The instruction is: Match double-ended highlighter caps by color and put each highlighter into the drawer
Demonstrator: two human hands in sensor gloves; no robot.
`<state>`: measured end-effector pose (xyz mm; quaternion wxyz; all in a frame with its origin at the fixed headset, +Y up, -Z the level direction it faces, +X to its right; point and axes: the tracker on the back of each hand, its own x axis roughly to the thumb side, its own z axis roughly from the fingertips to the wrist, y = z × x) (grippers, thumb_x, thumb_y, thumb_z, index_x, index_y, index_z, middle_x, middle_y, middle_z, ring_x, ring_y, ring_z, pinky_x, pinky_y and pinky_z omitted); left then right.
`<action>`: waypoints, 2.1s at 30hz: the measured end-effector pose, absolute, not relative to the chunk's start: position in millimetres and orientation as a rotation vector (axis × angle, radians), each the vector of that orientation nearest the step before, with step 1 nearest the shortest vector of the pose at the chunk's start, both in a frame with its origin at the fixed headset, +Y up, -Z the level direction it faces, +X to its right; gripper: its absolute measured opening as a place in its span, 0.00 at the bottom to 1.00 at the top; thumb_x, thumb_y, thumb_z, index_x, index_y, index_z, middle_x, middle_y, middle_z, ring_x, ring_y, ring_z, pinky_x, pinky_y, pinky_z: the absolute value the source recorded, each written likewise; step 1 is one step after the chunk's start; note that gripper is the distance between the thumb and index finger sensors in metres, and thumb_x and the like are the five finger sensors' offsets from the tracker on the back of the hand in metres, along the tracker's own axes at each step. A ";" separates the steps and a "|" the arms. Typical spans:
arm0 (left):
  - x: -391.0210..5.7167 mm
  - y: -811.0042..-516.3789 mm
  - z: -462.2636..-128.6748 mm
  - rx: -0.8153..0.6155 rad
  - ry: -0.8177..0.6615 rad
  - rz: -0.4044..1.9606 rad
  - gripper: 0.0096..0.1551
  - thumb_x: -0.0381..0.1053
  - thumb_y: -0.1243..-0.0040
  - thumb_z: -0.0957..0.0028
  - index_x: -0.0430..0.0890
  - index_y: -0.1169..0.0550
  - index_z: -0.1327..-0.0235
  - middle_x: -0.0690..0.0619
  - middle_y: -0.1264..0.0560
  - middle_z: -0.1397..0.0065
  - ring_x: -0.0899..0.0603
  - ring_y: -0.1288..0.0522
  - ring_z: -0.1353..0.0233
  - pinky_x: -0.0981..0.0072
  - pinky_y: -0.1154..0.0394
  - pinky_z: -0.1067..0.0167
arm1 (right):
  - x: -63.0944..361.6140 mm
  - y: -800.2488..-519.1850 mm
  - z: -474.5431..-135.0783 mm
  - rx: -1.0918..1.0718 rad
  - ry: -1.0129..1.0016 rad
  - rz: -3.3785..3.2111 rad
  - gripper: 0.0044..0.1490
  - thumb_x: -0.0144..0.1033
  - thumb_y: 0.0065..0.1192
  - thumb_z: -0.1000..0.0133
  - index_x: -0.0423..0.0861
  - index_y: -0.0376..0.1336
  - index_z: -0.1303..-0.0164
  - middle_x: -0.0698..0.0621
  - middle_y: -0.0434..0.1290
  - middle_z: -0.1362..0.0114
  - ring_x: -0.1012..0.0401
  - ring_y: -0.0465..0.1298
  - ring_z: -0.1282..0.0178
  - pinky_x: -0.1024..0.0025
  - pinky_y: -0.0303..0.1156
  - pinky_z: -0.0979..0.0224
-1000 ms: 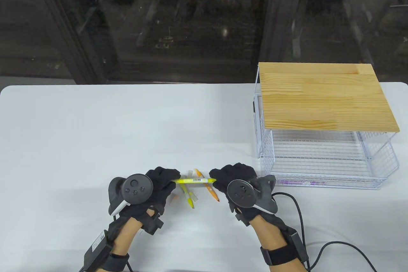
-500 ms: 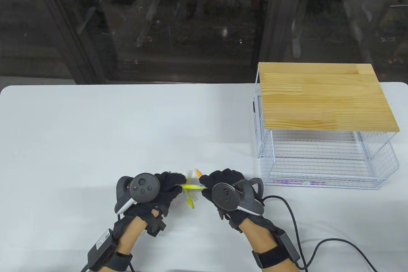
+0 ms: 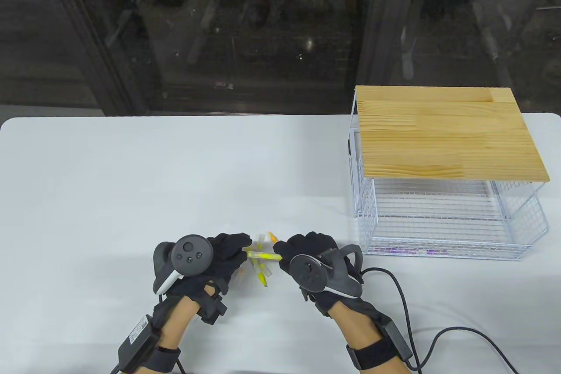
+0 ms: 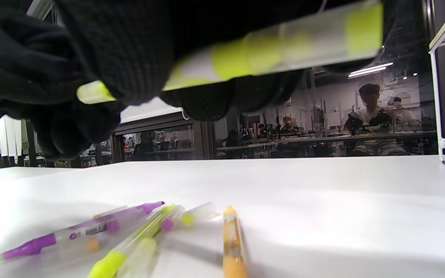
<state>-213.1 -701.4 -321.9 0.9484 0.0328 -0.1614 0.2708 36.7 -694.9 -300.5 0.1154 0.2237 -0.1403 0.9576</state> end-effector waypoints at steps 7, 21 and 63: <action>-226.3 -698.4 -324.0 0.101 -0.247 0.523 0.28 0.57 0.36 0.55 0.55 0.17 0.40 0.51 0.16 0.39 0.37 0.16 0.47 0.38 0.21 0.51 | 50.1 -681.3 -297.1 0.632 -0.514 2.779 0.28 0.45 0.74 0.54 0.59 0.75 0.42 0.56 0.81 0.40 0.53 0.80 0.46 0.45 0.71 0.33; -234.8 -699.4 -327.0 0.076 -0.191 0.525 0.28 0.57 0.37 0.55 0.55 0.17 0.40 0.50 0.16 0.39 0.37 0.16 0.48 0.38 0.21 0.52 | 92.7 -645.3 -288.3 0.478 -0.816 2.761 0.28 0.43 0.75 0.54 0.62 0.75 0.42 0.58 0.81 0.38 0.53 0.80 0.43 0.45 0.71 0.32; -241.3 -696.6 -327.6 0.097 -0.161 0.536 0.27 0.58 0.38 0.54 0.53 0.15 0.43 0.49 0.14 0.41 0.36 0.15 0.49 0.38 0.21 0.53 | 247.2 -665.9 -315.6 -0.324 -0.676 2.666 0.28 0.40 0.75 0.53 0.62 0.73 0.41 0.56 0.80 0.33 0.46 0.76 0.33 0.39 0.67 0.31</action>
